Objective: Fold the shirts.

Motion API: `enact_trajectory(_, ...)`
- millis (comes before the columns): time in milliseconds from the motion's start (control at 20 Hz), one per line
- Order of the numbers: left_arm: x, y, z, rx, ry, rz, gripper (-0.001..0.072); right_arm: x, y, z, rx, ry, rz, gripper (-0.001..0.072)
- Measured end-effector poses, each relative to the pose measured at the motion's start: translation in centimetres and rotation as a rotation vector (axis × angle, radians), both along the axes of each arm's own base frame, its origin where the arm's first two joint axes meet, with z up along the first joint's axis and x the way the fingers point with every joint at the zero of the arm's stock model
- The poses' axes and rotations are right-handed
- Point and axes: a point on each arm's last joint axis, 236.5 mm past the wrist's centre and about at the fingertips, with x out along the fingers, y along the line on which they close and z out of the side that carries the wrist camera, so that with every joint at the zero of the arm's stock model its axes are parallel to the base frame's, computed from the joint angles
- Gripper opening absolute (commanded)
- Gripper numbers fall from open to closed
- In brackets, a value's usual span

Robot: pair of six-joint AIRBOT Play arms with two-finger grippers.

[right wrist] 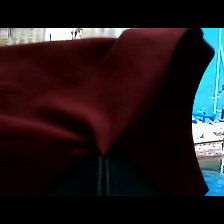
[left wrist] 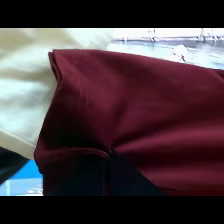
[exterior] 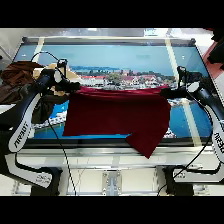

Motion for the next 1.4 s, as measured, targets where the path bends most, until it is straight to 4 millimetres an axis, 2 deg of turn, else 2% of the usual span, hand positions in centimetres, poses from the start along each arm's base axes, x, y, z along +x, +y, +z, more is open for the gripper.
enact_trajectory(250, -2.2, -1.7, -2.8, -0.013, 0.103, -0.040, 0.0010, -2.3, 0.4, -2.8, 0.004, 0.071, 0.003, 0.0022)
enact_trajectory(400, -3.3, -1.7, -4.7, 0.002, 0.159, -0.050, 0.0010, -2.9, 0.5, -3.4, 0.006, 0.088, 0.002, 0.0023)
enact_trajectory(600, -3.8, -0.8, -5.8, 0.045, 0.185, -0.046, 0.0010, -3.2, 0.5, -3.7, 0.013, 0.099, -0.008, 0.0024)
enact_trajectory(650, -3.9, -0.7, -5.8, 0.049, 0.186, -0.043, 0.0024, -3.2, 0.5, -3.7, 0.016, 0.103, -0.011, 0.0088)
enact_trajectory(700, -3.9, -0.6, -5.9, 0.056, 0.187, -0.044, 0.0139, -3.3, 0.6, -3.7, 0.021, 0.108, -0.018, 0.0227)
enact_trajectory(750, -3.9, -0.5, -5.9, 0.059, 0.188, -0.042, 0.0310, -3.3, 0.6, -3.7, 0.027, 0.111, -0.029, 0.0290)
enact_trajectory(800, -3.7, -0.4, -5.7, 0.063, 0.182, -0.042, 0.0395, -3.3, 0.6, -3.5, 0.034, 0.112, -0.040, 0.0292)
enact_trajectory(850, -3.4, -0.4, -5.2, 0.061, 0.170, -0.039, 0.0397, -3.2, 0.6, -2.9, 0.040, 0.106, -0.048, 0.0293)
enact_trajectory(950, -2.4, -0.4, -3.0, 0.057, 0.112, -0.040, 0.0397, -2.7, 0.5, -0.8, 0.044, 0.074, -0.056, 0.0320)
enact_trajectory(1100, -0.8, 0.2, 2.8, 0.078, -0.034, -0.044, 0.0397, -2.6, -0.8, 4.5, 0.019, -0.011, -0.067, 0.0326)
enact_trajectory(1150, -0.7, 0.8, 5.1, 0.099, -0.085, -0.046, 0.0397, -3.2, -1.5, 6.3, 0.005, -0.031, -0.073, 0.0379)
enact_trajectory(1200, -0.8, 1.4, 7.1, 0.122, -0.126, -0.046, 0.0397, -4.2, -2.3, 7.8, -0.005, -0.038, -0.081, 0.0402)
enact_trajectory(1300, -1.6, 2.8, 10.4, 0.168, -0.183, -0.043, 0.0397, -7.5, -3.7, 8.8, -0.014, 0.007, -0.104, 0.0402)
enact_trajectory(1400, -3.2, 3.8, 12.0, 0.198, -0.197, -0.037, 0.0397, -11.9, -4.3, 7.5, 0.009, 0.104, -0.133, 0.0402)
